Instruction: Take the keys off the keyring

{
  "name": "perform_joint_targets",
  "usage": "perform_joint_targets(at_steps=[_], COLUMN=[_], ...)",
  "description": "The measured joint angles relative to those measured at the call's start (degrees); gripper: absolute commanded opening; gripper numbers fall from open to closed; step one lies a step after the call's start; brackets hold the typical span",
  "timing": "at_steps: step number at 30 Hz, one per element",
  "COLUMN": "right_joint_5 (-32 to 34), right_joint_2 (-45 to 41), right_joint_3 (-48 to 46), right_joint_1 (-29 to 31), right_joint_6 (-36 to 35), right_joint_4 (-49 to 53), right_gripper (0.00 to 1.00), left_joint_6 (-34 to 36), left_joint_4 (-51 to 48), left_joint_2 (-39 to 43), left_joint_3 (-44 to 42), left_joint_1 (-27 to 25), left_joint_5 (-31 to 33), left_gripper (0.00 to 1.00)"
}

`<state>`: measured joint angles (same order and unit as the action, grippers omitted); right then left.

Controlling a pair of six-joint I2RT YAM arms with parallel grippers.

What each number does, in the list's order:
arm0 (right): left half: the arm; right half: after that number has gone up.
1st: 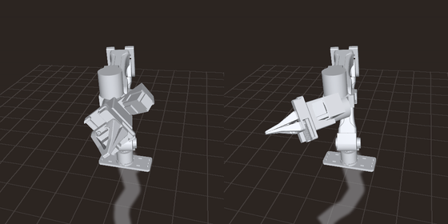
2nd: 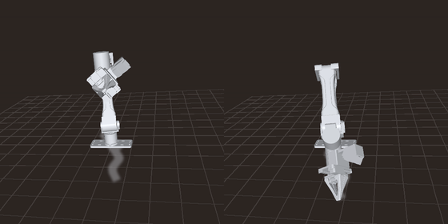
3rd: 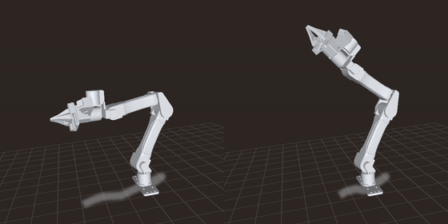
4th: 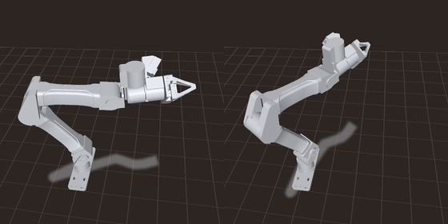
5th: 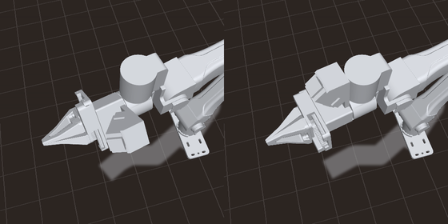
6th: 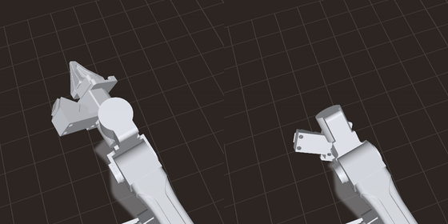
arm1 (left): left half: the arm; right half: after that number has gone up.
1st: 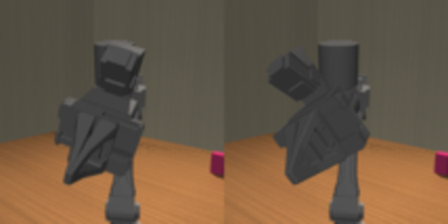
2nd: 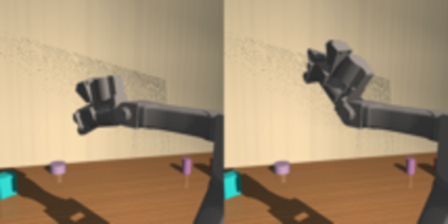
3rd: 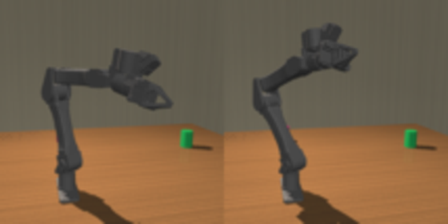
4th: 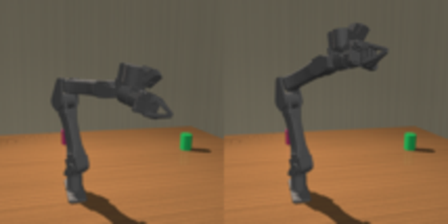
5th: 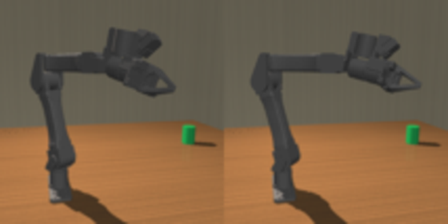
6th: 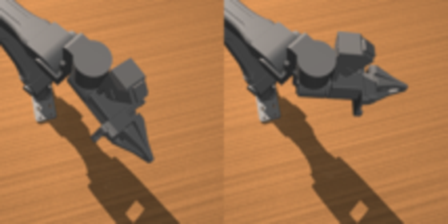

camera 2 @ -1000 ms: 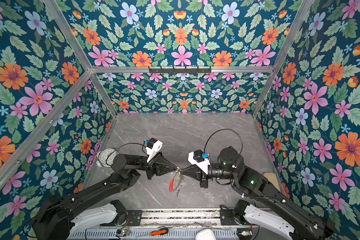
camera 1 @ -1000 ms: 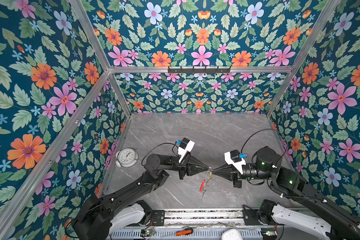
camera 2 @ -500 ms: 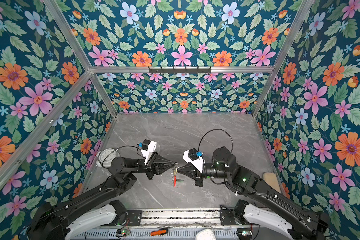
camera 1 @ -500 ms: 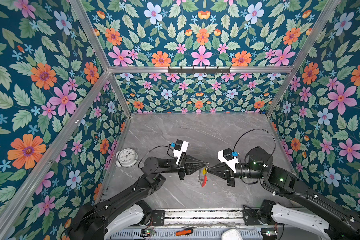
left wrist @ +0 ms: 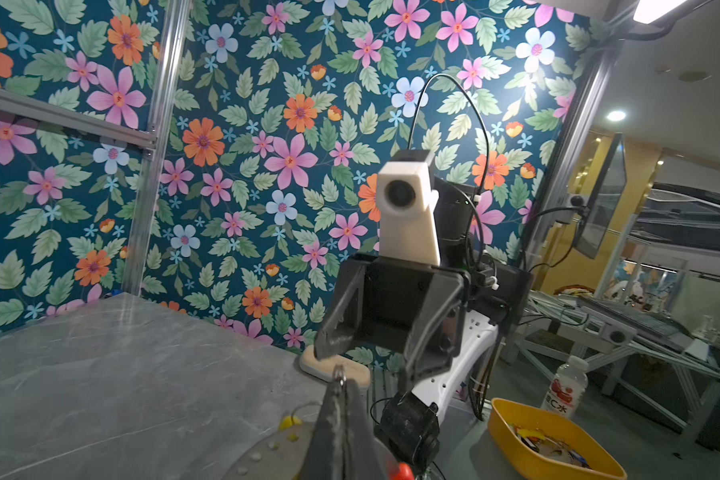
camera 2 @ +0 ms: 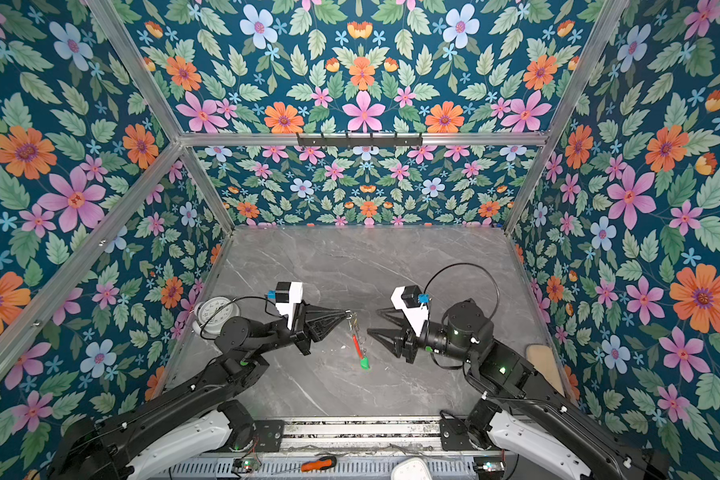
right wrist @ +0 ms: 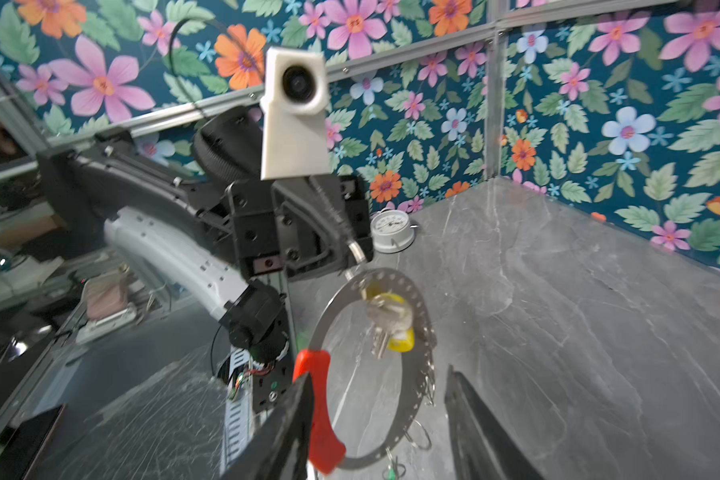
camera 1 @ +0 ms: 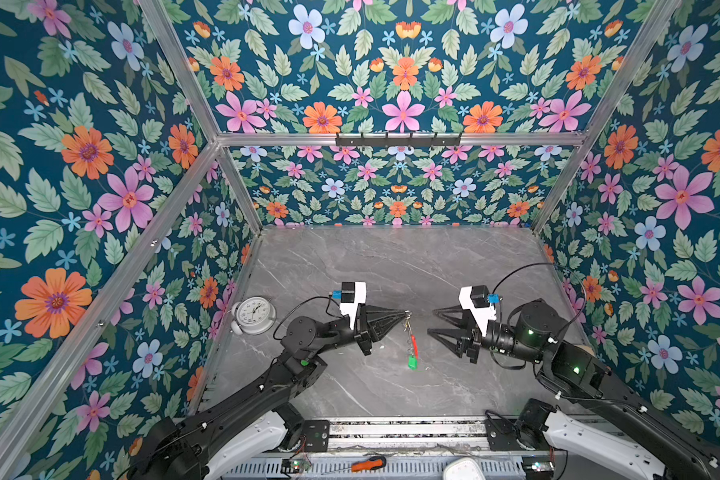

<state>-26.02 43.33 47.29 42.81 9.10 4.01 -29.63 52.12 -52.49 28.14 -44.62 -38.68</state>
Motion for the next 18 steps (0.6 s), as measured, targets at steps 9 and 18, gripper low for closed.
perform_joint_targets(at_steps=[9,18], right_joint_5=[-18.49,-24.15], right_joint_2=[12.0,15.87], right_joint_3=[5.68,5.53], right_joint_1=[-4.79,-4.9], right_joint_6=[7.41,8.52], right_joint_4=[-8.94,-10.45], right_gripper=[0.48,0.29], left_joint_6=[2.56,2.27], left_joint_4=[-2.84,-1.57], left_joint_2=[-0.61,-1.29], left_joint_3=[-0.2,-0.61], left_joint_1=[0.0,0.0], left_joint_5=[1.86,0.57], left_gripper=[0.0,0.0])
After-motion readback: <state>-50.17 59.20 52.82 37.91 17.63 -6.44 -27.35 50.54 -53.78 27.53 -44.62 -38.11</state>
